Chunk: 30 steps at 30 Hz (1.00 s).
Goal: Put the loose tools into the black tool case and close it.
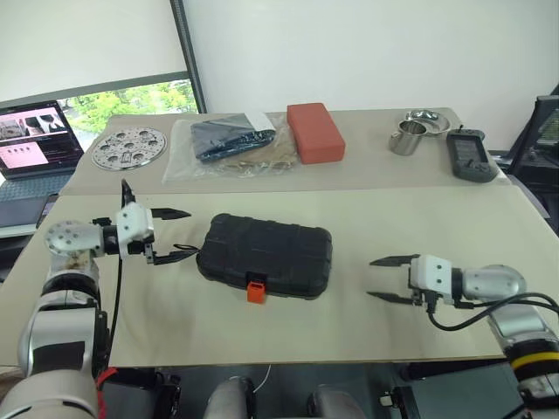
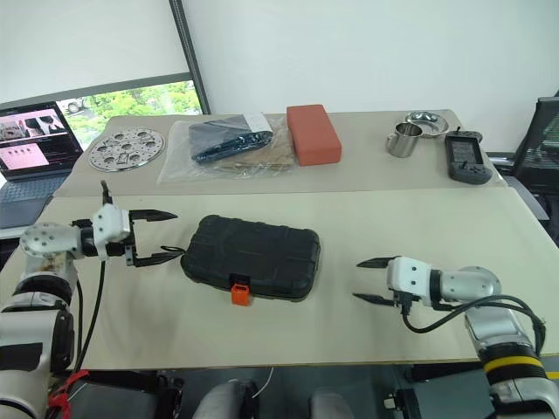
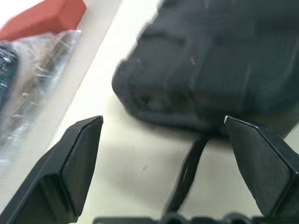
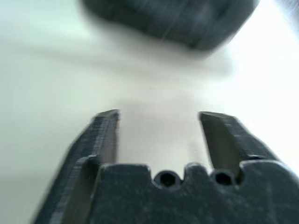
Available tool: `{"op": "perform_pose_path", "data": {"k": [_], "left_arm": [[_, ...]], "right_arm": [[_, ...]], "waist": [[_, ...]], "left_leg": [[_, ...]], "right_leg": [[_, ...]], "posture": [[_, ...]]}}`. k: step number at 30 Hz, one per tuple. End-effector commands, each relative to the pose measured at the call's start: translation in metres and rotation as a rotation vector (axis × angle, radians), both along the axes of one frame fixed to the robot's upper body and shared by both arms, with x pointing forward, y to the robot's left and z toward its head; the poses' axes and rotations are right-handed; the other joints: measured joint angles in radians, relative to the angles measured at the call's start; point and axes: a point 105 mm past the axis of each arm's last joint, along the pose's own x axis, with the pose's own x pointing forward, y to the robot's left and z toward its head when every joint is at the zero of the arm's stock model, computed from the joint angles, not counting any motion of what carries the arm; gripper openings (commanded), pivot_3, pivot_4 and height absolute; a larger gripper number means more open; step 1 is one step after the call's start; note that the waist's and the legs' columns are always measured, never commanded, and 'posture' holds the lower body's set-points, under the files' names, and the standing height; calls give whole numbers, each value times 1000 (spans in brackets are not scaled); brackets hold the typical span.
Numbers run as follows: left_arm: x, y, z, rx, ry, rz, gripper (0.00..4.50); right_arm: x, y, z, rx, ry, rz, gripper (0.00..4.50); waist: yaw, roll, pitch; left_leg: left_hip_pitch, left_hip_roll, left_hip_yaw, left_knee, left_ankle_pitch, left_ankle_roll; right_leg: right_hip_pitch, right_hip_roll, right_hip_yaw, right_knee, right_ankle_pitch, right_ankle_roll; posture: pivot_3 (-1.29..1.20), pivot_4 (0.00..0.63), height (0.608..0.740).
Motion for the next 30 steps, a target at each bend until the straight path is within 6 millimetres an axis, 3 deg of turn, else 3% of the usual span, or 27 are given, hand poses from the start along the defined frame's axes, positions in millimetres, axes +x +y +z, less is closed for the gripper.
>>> {"op": "perform_pose_path", "data": {"k": [1, 4, 7, 9, 13, 17, 21, 22, 26, 30], "left_arm": [[-1, 21, 15, -32, 92, 71, 4500], [1, 23, 16, -19, 90, 100, 4500], [15, 11, 39, -182, 90, 106, 4500], [21, -8, 54, -221, 48, 30, 4500], [27, -47, 68, -236, -3, -105, 4500], [31, -80, 50, -56, -26, -189, 4500], [38, -94, 36, 44, -48, -186, 4500], [39, -96, 30, 77, -37, -180, 4500], [40, -88, 6, 178, 44, -138, 4500], [35, -73, -8, 219, 139, -116, 4500]], "right_arm": [[-11, 12, 10, 131, 133, -56, 4020], [-19, 35, 8, 197, 211, -96, 4020], [-33, 59, 9, 265, 351, -119, 4020], [-41, 77, 13, 323, 433, -108, 4020], [-45, 106, 20, 403, 516, -94, 3034], [-41, 122, 15, 411, 592, -111, 1657], [-36, 126, 2, 349, 599, -144, 292], [-26, 129, 2, 379, 573, -189, 77], [13, 127, 9, 507, 453, -402, 77], [39, 115, 30, 661, 356, -519, 77]], "waist": [[-11, 0, 0], [-20, 0, 0], [-14, -2, 1], [-2, -2, 1], [14, -5, 1], [8, -5, 1], [3, -5, 1], [3, -5, 1], [1, -6, 0], [2, -5, 0]], "left_leg": [[0, 1, -1, 0, 0, 0], [0, 4, -3, 0, 0, 0], [-1, 5, -4, 0, 0, 0], [-2, 4, -4, 1, 0, -1], [-2, 3, -4, 1, 0, -1], [-3, 1, -4, 1, 0, 0], [-3, -1, -4, 0, 0, 0], [-4, -1, -4, 0, 0, 0], [-6, 0, -4, 0, 0, 0], [-6, -1, -4, 1, 1, -2]], "right_leg": [[0, 1, 1, 0, 0, 0], [0, 2, 1, 0, 0, 0], [0, 2, 1, 0, 0, 0], [0, 1, 0, 0, 0, 0], [0, 0, 0, -1, 0, 0], [0, 0, 1, -1, 0, 0], [-2, 1, 2, -1, 0, 0], [-3, 2, 2, -1, 0, 0], [-6, 3, 3, 0, 0, 0], [-7, 2, 3, 2, 0, 0]], "posture": [[0, 150, 740], [0, 150, 740], [0, 150, 740], [0, 150, 740], [0, 150, 740], [0, 150, 740], [0, 150, 740], [0, 150, 740], [0, 150, 740], [0, 150, 740]]}}
